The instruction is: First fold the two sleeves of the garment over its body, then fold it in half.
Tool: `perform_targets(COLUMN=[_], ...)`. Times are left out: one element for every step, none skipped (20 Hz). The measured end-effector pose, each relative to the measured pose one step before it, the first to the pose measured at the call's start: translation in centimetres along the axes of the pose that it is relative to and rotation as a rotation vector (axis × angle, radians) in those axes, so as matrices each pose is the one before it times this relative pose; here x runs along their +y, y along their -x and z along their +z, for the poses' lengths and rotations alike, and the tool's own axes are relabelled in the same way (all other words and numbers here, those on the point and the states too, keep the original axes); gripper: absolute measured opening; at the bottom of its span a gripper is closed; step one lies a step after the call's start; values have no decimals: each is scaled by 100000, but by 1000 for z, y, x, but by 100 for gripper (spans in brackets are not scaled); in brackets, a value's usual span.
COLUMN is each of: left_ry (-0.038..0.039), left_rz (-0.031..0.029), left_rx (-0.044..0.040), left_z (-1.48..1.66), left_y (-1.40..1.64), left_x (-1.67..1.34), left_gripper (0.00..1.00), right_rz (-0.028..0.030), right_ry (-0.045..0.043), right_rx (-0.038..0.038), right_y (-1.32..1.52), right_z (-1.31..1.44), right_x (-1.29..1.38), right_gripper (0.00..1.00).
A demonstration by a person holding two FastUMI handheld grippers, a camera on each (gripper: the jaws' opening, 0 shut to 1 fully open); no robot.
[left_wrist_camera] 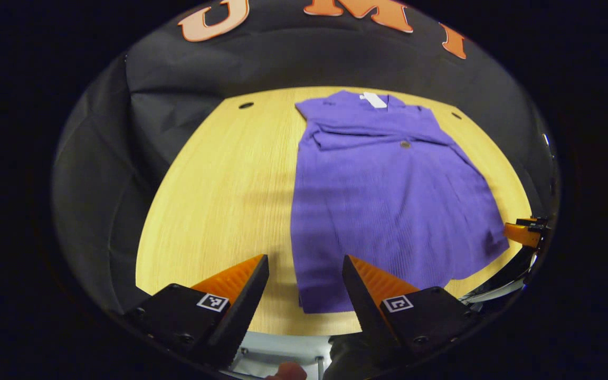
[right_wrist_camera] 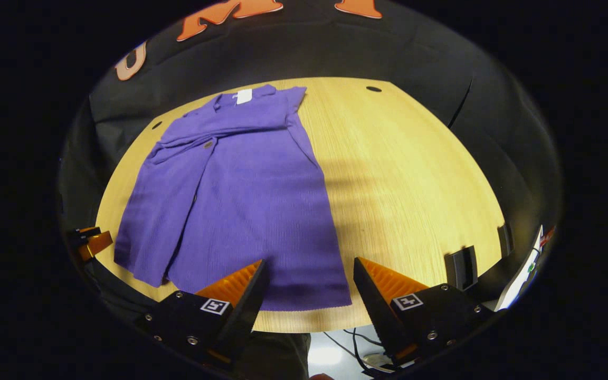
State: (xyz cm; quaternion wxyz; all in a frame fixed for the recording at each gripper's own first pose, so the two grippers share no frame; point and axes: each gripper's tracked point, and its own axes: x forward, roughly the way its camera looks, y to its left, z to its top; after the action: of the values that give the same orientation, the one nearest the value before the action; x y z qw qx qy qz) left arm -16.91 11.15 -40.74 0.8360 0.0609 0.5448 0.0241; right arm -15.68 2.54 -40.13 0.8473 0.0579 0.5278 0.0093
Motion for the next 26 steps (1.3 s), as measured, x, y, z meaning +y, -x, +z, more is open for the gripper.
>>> perform_targets(left_ry=[533, 1124, 1567, 1567, 927, 376, 284, 305, 639, 936, 988, 1004, 1040, 1507, 1286, 189, -582, 1, -111, 391, 358, -52, -642, 1247, 716, 615], left_rz=[-441, -44, -389, -399, -383, 30, -52, 10, -464, 726, 180, -327, -777, -1149, -364, -100, -295, -325, -462, -667, -1415, 72, 199, 59, -1010, -622], left_rx=[3373, 3921, 3063, 3569, 2393, 3063, 2142, 3606, 1584, 2288, 2170, 89, 2633, 1740, 2625, 2370, 2400, 1344, 1404, 1108, 702, 824, 38, 107, 356, -661], left_z=[-250, -520, -144, -403, -377, -629, -163, -485, -163, -697, -277, 74, -292, 56, 48, 66, 147, 378, 278, 102, 93, -42, 7, -77, 66, -14], left_y=[-825, -345, -351, -248, -370, 20, -300, 145, -180, 60, -152, 300, -35, -139, -26, -114, -85, -203, -80, 11, -39, 10, 134, 122, 344, 541], left_x=[-451, 327, 86, 125, 81, 79, -60, -399, -172, 17, -68, -153, -130, -31, 23, -39, -89, -192, -303, -426, -469, -206, -98, 76, -24, -42], left_gripper=[90, 90, 90, 90, 90, 90, 90, 90, 90, 90, 90, 90, 90, 90, 89, 88, 87, 85, 70, 55, 40, 31, 12, 10, 6, 5], right_rz=[-860, -1708, -1063, -937, 1163, 915, 10, 451, 558, 265, 213, -192, 426, 485, 411, 62, 971, 1016, 1204, 1994, 2587, 2560, 2808, 2779, 2041, 2504], right_ry=[976, 1131, 687, -362, -623, -100, 486, 264, 836, 751, -68, -194, 158, 985, 1122, -49, -1582, -2074, -2783, -3333, -2819, -2266, -2081, -1965, -2473, -1264], right_rx=[1960, 2503, 2669, 2397, 2226, 2322, 2845, 3358, 1671, 882, 1448, 1641, 1687, 1339, 617, 318, 312, 439, 420, 562, 852, 616, 402, 1195, 65, -322], right_y=[-386, -455, -316, -334, -146, -461, -152, -126, -23, -15, -38, 74, -58, -44, 64, -56, -94, 88, -82, 135, -65, -48, 36, 186, 314, 301], right_z=[-340, -222, -313, -106, -190, -271, -414, -572, -134, 108, -33, -54, -60, -3, 144, 96, 206, 193, 376, 134, 45, 49, 6, -247, 66, 188], right_x=[-319, -454, -227, -8, 369, 174, 63, 350, 273, 116, 172, -80, 259, 328, 284, -10, 161, 145, -71, 58, 146, 122, 91, 177, 138, 206], right_gripper=[96, 97, 97, 97, 97, 97, 96, 97, 97, 95, 93, 88, 85, 89, 74, 61, 41, 36, 27, 14, 8, 5, 4, 4, 4, 4])
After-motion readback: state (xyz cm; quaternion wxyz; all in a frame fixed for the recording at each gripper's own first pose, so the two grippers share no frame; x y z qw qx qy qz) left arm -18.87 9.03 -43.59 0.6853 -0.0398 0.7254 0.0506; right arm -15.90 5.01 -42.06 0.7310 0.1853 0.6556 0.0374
